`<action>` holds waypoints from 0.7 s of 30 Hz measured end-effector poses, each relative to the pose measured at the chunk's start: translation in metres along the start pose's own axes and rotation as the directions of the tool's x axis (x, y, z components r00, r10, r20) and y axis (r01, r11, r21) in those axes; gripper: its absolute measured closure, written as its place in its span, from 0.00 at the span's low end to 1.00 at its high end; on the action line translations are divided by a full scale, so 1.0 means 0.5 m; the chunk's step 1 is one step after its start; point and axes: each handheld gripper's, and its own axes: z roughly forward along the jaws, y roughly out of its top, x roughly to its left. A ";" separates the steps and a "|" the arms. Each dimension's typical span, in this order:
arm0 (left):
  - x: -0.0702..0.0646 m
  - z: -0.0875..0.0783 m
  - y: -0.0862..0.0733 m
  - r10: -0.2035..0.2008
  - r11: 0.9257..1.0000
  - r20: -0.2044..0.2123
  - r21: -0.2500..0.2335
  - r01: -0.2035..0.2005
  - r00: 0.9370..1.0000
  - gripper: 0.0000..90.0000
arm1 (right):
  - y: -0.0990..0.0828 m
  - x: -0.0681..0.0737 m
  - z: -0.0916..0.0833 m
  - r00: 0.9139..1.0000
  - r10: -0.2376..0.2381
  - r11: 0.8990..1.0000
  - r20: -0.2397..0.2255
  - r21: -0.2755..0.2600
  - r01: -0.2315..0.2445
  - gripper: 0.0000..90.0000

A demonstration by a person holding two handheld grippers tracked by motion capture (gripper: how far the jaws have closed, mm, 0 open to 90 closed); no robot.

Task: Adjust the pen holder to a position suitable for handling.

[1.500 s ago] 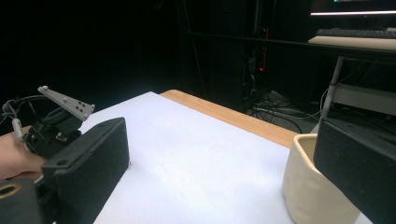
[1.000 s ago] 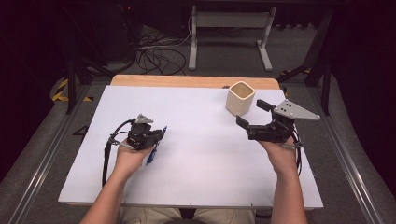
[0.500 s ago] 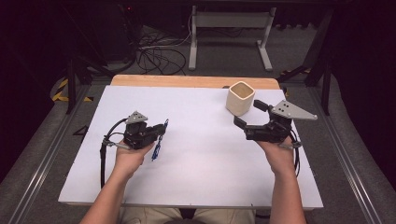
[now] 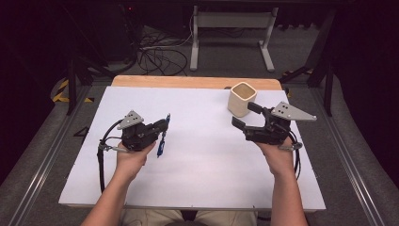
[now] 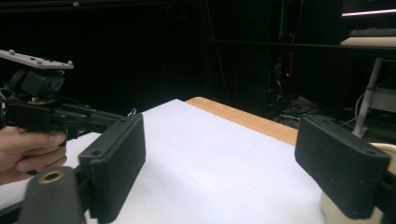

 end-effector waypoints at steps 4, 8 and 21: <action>-0.005 -0.002 0.001 0.013 1.000 -0.002 -0.015 -0.013 1.000 0.89 | -0.001 0.002 0.001 1.000 0.004 1.000 -0.013 -0.010 -0.004 0.26; -0.007 -0.003 0.003 0.010 1.000 0.002 -0.029 -0.010 1.000 0.89 | -0.002 0.005 0.006 1.000 0.004 1.000 -0.021 -0.006 -0.005 0.27; -0.023 0.007 0.030 0.016 0.996 0.042 -0.088 -0.013 0.999 0.89 | -0.012 0.013 0.040 0.994 0.070 0.998 -0.087 0.007 -0.070 0.34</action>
